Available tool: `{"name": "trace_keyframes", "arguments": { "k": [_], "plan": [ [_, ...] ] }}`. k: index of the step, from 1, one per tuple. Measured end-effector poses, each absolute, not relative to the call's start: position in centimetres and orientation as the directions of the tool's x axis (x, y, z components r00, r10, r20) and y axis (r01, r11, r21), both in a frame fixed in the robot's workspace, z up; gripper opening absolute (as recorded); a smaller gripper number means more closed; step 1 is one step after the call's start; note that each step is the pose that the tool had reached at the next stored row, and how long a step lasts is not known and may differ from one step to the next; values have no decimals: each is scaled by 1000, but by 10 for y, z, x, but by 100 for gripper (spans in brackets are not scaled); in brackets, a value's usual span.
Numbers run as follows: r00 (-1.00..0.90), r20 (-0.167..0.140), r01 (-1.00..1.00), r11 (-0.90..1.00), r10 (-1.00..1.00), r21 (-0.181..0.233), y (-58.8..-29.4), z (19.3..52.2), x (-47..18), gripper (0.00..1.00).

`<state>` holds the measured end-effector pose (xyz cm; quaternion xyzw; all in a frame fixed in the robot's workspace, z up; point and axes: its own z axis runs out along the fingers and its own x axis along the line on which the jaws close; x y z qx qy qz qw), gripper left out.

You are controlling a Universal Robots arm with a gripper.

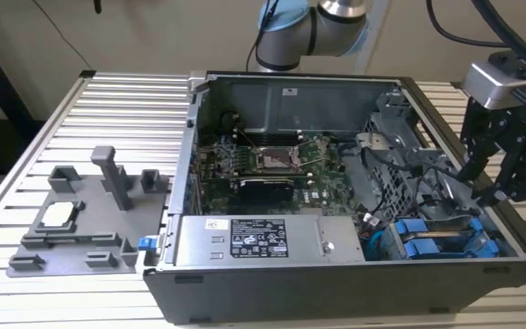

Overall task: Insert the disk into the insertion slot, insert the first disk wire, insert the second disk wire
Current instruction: 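Insert the first disk wire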

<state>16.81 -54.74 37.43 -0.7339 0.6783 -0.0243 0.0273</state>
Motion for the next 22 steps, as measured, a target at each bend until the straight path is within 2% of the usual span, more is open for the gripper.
{"name": "trace_keyframes", "arguments": {
  "k": [11,22],
  "plan": [
    [88,9,-994,-89,-996,-68,-539,373,181,47],
    [90,111,-994,-97,-990,-58,-523,369,183,47]
  ]
}}
